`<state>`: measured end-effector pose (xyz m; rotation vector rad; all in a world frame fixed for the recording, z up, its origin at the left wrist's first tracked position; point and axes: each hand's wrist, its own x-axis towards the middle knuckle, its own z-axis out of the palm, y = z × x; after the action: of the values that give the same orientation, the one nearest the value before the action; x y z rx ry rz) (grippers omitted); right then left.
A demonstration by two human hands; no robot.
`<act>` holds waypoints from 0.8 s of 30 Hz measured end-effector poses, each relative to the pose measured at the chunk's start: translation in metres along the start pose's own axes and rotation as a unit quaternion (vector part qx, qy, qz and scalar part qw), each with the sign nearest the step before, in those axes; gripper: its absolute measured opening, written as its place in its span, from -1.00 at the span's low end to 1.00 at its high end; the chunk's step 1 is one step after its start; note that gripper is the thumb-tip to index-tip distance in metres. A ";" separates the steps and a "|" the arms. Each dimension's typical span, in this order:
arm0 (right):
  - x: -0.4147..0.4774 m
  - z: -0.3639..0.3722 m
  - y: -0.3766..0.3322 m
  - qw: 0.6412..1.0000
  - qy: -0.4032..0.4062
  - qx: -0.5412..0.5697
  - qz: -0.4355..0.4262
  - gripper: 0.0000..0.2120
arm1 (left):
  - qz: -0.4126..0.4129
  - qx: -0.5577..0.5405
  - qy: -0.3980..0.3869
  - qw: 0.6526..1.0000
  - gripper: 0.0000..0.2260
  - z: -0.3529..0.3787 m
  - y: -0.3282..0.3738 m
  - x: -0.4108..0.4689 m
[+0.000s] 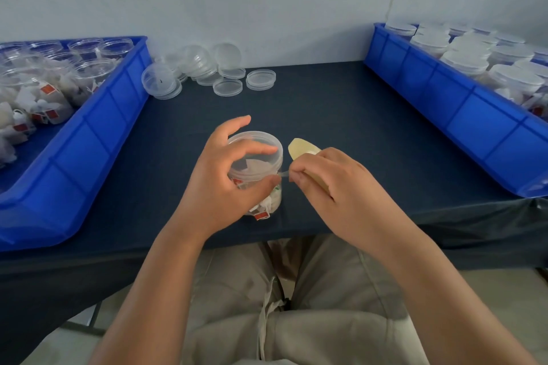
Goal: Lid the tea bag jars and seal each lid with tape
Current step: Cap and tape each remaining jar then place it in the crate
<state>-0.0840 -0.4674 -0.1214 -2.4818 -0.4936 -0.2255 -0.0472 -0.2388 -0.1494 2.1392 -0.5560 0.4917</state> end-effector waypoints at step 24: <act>0.003 -0.016 0.037 0.997 -0.041 -0.064 0.031 -0.61 | -0.074 -0.158 -0.019 0.985 -0.19 -0.006 -0.010 0.011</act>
<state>-0.0669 -0.5042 -0.1269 -2.6348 -0.4479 -0.1334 -0.0336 -0.2306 -0.1466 1.8718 -0.4588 0.2611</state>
